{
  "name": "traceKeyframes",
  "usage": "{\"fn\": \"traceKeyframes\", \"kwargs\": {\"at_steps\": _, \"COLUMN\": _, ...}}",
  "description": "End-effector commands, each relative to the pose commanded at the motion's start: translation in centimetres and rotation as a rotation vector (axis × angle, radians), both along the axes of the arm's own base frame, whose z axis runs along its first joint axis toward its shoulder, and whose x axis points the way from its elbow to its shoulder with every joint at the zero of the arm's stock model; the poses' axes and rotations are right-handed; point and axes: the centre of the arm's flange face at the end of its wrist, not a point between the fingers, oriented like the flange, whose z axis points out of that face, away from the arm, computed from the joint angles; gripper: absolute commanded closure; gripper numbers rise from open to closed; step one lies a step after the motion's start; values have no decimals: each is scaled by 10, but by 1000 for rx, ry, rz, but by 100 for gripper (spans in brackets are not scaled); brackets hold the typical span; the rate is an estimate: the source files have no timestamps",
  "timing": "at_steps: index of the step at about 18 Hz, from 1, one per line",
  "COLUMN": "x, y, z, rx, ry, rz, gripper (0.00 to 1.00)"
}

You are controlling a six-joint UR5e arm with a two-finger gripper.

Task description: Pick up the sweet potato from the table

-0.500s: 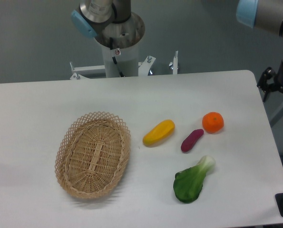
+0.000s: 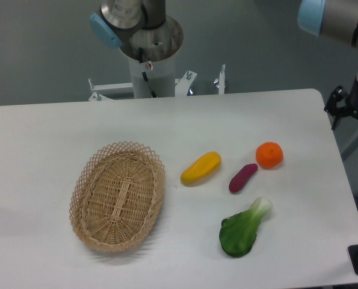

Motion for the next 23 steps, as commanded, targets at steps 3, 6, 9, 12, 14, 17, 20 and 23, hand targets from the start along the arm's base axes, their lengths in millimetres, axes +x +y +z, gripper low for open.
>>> {"fn": "traceKeyframes", "kwargs": {"at_steps": 3, "x": 13, "y": -3, "z": -14, "rx": -1, "ry": -6, "rz": 1, "gripper": 0}}
{"fn": "traceKeyframes", "kwargs": {"at_steps": 6, "x": 33, "y": 16, "z": -35, "rx": 13, "ry": -17, "rz": 55, "gripper": 0}}
{"fn": "traceKeyframes", "kwargs": {"at_steps": 9, "x": 60, "y": 41, "z": -66, "rx": 10, "ry": -60, "rz": 96, "gripper": 0}}
{"fn": "traceKeyframes", "kwargs": {"at_steps": 12, "x": 80, "y": 51, "z": -96, "rx": 3, "ry": -92, "rz": 92, "gripper": 0}}
{"fn": "traceKeyframes", "kwargs": {"at_steps": 14, "x": 91, "y": 49, "z": -122, "rx": 5, "ry": -94, "rz": 89, "gripper": 0}}
{"fn": "traceKeyframes", "kwargs": {"at_steps": 17, "x": 123, "y": 62, "z": -161, "rx": 10, "ry": -67, "rz": 54, "gripper": 0}}
{"fn": "traceKeyframes", "kwargs": {"at_steps": 20, "x": 133, "y": 67, "z": -176, "rx": 15, "ry": -61, "rz": 52, "gripper": 0}}
{"fn": "traceKeyframes", "kwargs": {"at_steps": 23, "x": 147, "y": 64, "z": -198, "rx": 2, "ry": -87, "rz": 42, "gripper": 0}}
